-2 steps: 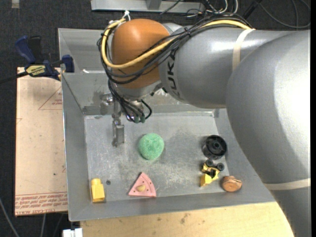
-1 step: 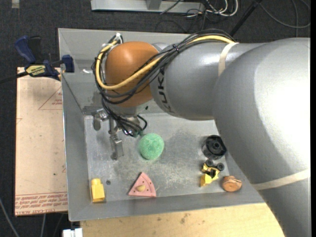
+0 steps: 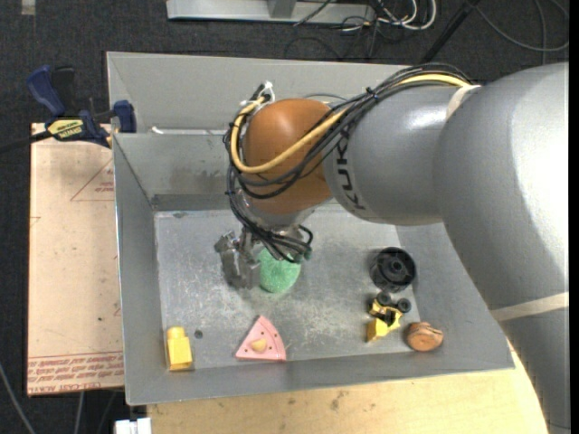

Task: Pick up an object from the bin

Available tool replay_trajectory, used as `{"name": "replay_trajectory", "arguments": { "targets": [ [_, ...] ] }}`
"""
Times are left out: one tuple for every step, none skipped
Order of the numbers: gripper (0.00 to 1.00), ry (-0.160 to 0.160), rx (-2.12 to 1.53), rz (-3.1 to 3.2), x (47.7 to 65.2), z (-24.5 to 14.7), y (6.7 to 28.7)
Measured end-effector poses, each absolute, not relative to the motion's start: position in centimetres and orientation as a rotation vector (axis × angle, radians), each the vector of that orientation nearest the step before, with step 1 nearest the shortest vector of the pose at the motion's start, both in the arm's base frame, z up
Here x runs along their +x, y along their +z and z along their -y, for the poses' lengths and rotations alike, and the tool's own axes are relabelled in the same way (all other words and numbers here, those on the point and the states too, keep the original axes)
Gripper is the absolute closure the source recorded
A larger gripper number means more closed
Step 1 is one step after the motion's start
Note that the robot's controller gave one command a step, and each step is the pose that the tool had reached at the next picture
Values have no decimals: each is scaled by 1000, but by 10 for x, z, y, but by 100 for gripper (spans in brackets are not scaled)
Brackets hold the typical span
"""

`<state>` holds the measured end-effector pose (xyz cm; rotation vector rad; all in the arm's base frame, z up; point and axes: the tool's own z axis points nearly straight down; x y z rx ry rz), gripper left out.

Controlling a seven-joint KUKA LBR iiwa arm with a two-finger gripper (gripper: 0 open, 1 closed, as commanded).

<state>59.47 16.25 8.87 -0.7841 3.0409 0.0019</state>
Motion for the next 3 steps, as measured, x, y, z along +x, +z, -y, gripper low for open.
{"name": "replay_trajectory", "arguments": {
  "targets": [
    [0, 3, -785, -3041, 595, -163, 89],
    [0, 3, -785, -3041, 595, -163, 89],
    [0, 7, -724, -3059, 612, -147, 102]
  ]
}}
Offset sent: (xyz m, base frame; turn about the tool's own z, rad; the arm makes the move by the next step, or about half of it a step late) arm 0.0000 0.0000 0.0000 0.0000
